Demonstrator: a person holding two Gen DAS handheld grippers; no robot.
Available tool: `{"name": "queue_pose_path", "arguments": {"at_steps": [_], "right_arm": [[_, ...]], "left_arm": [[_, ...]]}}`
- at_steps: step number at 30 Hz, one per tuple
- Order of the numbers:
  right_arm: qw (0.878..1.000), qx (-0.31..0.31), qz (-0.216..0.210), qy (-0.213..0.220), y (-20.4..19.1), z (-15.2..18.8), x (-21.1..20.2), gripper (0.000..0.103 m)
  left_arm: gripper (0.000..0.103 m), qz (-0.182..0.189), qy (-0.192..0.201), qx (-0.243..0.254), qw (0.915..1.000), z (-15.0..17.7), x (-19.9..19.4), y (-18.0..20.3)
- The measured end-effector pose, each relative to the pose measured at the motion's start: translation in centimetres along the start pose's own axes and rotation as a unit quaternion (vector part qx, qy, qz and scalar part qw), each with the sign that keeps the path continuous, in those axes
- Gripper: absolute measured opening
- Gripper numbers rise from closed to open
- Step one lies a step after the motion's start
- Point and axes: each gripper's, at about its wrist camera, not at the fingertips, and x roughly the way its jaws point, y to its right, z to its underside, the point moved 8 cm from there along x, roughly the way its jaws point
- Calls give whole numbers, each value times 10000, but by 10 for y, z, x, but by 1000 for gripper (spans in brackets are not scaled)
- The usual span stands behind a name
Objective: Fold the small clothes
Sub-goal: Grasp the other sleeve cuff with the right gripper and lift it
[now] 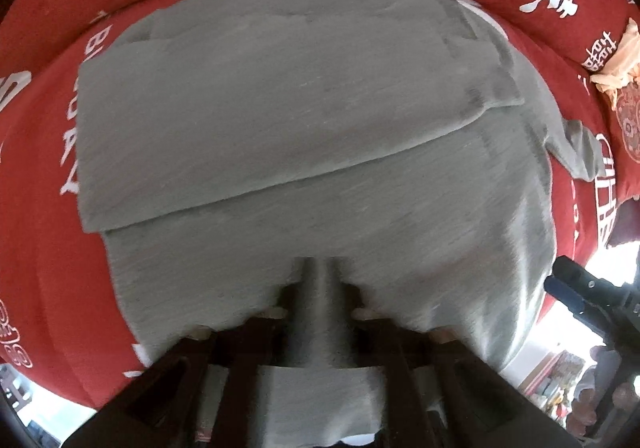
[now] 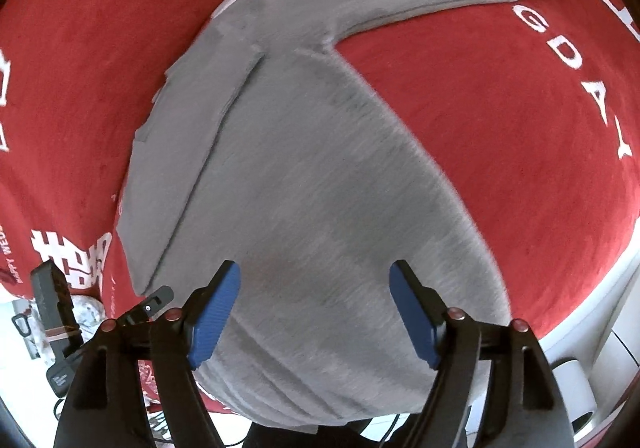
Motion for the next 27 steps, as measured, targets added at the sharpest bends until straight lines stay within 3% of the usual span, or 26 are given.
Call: {"name": "queue_pose_path", "arguments": {"at_steps": [1, 2, 8, 13, 17, 27], "right_arm": [[10000, 14, 2, 2, 3, -4, -1, 80], [10000, 33, -4, 27, 8, -12, -4, 80], [9995, 215, -86, 226, 41, -51, -23, 82], [9969, 591, -155, 501, 81, -88, -42, 82], [9907, 1080, -284, 774, 120, -117, -55, 82], [9671, 2070, -854, 1209, 190, -172, -63, 82]], "left_arm": [[96, -71, 1, -30, 10000, -4, 2, 5], [102, -111, 25, -13, 9999, -8, 10, 13], [102, -465, 209, 393, 9979, -32, 55, 67], [102, -534, 154, 478, 9973, -53, 102, 105], [102, -684, 52, 513, 9963, -68, 143, 129], [102, -503, -121, 747, 9959, -96, 233, 200]]}}
